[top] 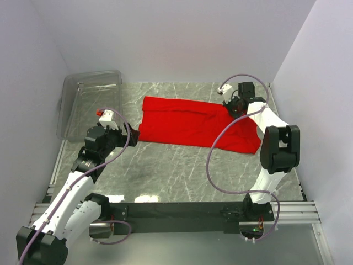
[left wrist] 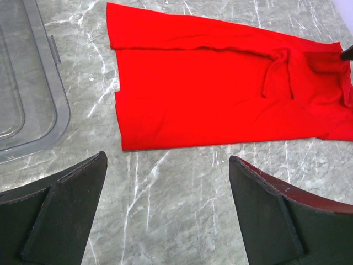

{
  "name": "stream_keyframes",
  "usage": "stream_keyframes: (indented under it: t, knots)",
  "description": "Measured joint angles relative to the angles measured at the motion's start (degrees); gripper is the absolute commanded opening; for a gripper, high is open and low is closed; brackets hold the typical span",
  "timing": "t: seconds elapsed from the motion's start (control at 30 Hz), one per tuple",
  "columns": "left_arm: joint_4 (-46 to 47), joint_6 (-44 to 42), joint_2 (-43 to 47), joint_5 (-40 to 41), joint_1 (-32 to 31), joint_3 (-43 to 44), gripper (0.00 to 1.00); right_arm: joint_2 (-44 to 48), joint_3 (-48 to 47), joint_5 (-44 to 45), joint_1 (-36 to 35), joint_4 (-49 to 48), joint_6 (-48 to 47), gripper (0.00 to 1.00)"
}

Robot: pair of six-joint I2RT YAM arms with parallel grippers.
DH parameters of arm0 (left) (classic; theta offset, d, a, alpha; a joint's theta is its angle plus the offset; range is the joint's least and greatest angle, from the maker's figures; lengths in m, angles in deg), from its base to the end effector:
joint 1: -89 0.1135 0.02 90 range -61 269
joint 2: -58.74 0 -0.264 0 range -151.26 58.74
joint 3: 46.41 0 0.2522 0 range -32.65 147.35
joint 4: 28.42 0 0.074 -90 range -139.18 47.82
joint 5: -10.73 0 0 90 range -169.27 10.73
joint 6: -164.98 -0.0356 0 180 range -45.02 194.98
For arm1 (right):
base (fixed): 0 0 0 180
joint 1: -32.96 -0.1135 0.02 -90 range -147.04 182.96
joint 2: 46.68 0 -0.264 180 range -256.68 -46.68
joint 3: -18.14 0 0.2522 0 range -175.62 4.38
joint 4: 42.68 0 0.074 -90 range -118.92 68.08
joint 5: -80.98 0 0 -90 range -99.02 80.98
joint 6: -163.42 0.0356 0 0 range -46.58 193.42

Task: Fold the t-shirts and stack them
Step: Fold the T-shirt at the center of the board.

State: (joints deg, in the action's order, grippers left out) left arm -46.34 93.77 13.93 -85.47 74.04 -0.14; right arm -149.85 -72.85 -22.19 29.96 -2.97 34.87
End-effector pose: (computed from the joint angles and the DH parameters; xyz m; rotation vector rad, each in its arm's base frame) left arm 0.1823 -0.0527 0.2750 0.0133 1.8873 -0.5068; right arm 0.3928 0.0287 0.2318 -0.9571 2.2484 0.0109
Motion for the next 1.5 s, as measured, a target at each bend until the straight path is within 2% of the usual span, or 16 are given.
stream_keyframes:
  t: [0.87,1.03,1.07,1.13,1.23,1.33,1.5]
  knots:
    - [0.0,0.0,-0.5,0.0,0.0,0.0,0.98,-7.7,-9.6,5.8,3.9,-2.4,-0.1,0.00]
    - [0.0,0.0,-0.5,0.0,0.0,0.0,0.97,-8.1,-10.1,6.7,4.7,-2.4,0.2,0.10]
    - [0.0,0.0,-0.5,0.0,0.0,0.0,0.97,-8.3,-10.1,6.8,4.8,-2.4,0.3,0.20]
    - [0.0,0.0,-0.5,0.0,0.0,0.0,0.97,-8.9,-10.6,8.1,4.8,-2.4,1.6,0.33]
    - [0.0,0.0,-0.5,0.0,0.0,0.0,0.98,-9.7,-11.1,9.7,5.0,-2.7,3.9,0.45]
    - [0.0,0.0,-0.4,0.0,0.0,0.0,0.98,-9.3,-11.0,9.9,5.2,-2.5,6.2,0.47]
    - [0.0,0.0,-0.2,0.0,0.1,0.0,0.98,-3.4,-6.8,6.5,5.5,-0.6,7.2,0.42]
